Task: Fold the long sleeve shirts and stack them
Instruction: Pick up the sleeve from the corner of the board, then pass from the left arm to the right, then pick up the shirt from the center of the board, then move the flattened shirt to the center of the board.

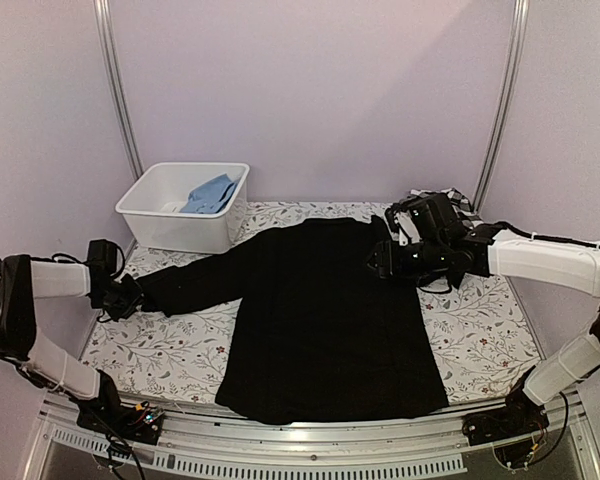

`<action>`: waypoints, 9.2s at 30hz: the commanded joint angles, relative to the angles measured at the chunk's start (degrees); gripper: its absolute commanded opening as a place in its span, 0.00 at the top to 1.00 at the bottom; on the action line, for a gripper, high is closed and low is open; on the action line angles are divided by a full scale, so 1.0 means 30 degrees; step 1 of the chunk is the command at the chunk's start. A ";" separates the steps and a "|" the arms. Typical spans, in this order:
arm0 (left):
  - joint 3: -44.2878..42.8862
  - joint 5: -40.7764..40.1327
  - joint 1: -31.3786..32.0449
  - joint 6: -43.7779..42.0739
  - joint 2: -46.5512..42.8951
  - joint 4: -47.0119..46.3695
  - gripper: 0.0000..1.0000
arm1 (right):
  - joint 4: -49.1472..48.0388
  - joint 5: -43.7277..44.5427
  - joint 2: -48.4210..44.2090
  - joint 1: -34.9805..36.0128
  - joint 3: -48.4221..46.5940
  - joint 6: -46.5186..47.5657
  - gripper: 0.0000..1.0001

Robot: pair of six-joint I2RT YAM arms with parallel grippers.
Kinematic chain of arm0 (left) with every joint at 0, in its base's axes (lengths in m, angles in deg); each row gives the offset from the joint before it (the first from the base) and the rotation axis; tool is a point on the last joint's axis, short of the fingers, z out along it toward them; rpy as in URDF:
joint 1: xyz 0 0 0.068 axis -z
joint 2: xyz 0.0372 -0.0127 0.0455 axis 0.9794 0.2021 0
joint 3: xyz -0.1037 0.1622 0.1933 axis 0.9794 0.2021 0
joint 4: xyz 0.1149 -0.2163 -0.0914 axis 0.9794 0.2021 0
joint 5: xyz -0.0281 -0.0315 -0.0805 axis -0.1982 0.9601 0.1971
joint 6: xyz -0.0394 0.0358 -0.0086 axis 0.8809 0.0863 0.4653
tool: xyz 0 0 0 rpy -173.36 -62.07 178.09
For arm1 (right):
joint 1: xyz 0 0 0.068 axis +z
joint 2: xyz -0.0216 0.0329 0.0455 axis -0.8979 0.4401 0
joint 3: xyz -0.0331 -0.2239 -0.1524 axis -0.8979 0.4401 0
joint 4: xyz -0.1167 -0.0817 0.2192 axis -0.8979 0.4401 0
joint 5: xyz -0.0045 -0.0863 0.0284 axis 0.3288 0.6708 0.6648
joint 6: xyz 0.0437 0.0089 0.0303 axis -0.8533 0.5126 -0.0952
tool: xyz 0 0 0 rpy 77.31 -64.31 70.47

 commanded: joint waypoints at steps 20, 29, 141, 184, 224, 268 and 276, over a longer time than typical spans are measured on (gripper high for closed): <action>-0.1068 -0.1487 0.1642 -0.1200 0.1318 -0.0063 1.00 | -0.1526 0.0060 -0.0779 0.0794 0.0788 -0.0610 0.35; -0.3239 -0.0604 0.2546 -0.2727 -0.4046 0.3283 1.00 | -0.2347 0.0459 -0.0592 0.1602 0.0479 -0.0164 0.33; 0.4346 0.2133 2.3577 0.9065 -0.7303 0.2312 0.73 | -0.1067 0.2539 0.6575 0.2305 -1.6142 0.6135 1.00; -0.8170 1.0192 2.4567 -0.2906 0.2122 0.4546 1.00 | -0.0204 0.7284 0.4905 -0.0390 -1.6552 1.1684 1.00; -0.5415 0.9830 1.7899 -0.3002 0.3149 0.3266 1.00 | -0.2883 -0.1937 1.2116 -0.1130 -0.7246 0.1425 1.00; -1.2814 0.9760 1.6395 0.0830 0.3160 0.2370 1.00 | 0.0369 -0.4457 1.8908 -0.3721 -1.8131 0.1779 1.00; -0.2819 0.6166 1.5656 0.0536 -0.1664 0.4252 1.00 | 0.0456 -0.5006 1.7208 -0.3646 -1.7583 0.2003 1.00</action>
